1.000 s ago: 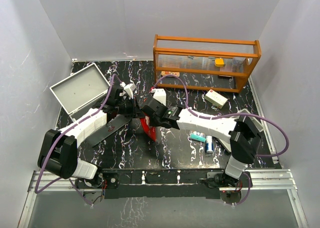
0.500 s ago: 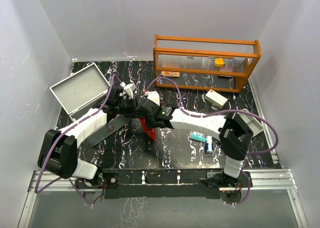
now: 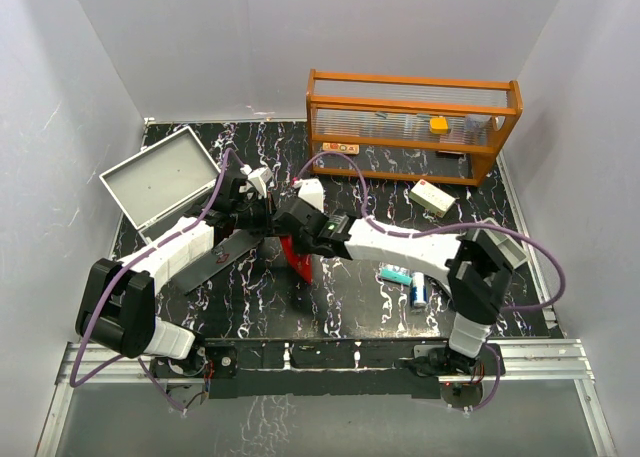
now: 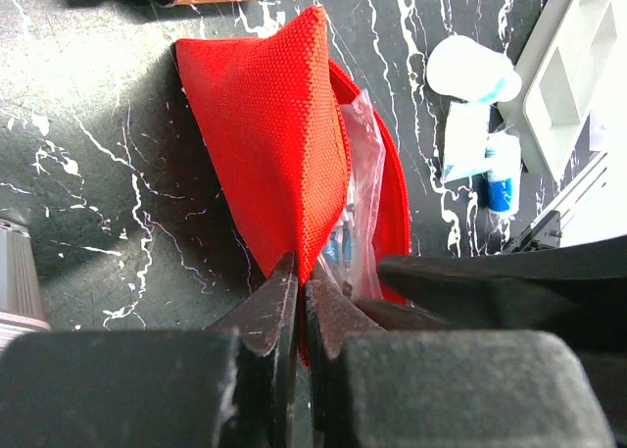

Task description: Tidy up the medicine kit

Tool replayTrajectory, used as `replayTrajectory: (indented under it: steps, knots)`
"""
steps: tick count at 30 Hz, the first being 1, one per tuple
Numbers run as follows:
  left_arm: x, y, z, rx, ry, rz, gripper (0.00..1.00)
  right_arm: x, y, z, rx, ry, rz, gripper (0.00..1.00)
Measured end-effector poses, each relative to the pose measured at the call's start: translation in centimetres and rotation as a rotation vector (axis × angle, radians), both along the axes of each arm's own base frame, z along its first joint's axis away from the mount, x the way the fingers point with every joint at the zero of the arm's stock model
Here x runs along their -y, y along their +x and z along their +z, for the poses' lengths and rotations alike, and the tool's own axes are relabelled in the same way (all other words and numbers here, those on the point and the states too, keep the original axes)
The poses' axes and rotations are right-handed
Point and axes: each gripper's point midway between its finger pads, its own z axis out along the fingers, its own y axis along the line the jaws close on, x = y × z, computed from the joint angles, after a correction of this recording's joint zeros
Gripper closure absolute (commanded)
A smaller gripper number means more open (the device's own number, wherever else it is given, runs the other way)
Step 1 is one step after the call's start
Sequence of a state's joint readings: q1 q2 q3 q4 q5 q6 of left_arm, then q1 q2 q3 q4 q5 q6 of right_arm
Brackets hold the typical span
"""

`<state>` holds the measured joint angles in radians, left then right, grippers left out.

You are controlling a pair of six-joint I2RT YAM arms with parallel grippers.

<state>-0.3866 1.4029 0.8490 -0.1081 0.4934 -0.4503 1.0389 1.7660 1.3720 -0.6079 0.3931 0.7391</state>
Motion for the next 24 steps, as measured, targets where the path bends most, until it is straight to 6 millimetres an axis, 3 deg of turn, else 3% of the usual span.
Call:
replayTrajectory:
  steps: [5, 8, 15, 21, 24]
  knots:
    - [0.0, 0.0, 0.0, 0.001, -0.002, -0.001, 1.0, 1.0, 0.8, 4.4, 0.092, 0.069, -0.059, 0.64]
    - [0.0, 0.0, 0.0, 0.001, -0.002, -0.002, 1.0, 1.5, 1.3, 5.2, 0.12, 0.076, -0.086, 0.64]
    - [0.1, 0.0, 0.0, 0.0, -0.003, -0.003, 1.0, 2.0, 2.3, 2.1, 0.091, -0.006, -0.109, 0.67]
    - [0.1, 0.0, 0.1, 0.001, -0.004, -0.004, 1.0, 2.0, 3.1, -0.6, 0.067, -0.072, -0.105, 0.83]
    - [0.1, 0.0, 0.1, 0.001, -0.004, -0.004, 1.0, 1.8, 3.2, -0.9, 0.067, -0.075, -0.094, 0.84]
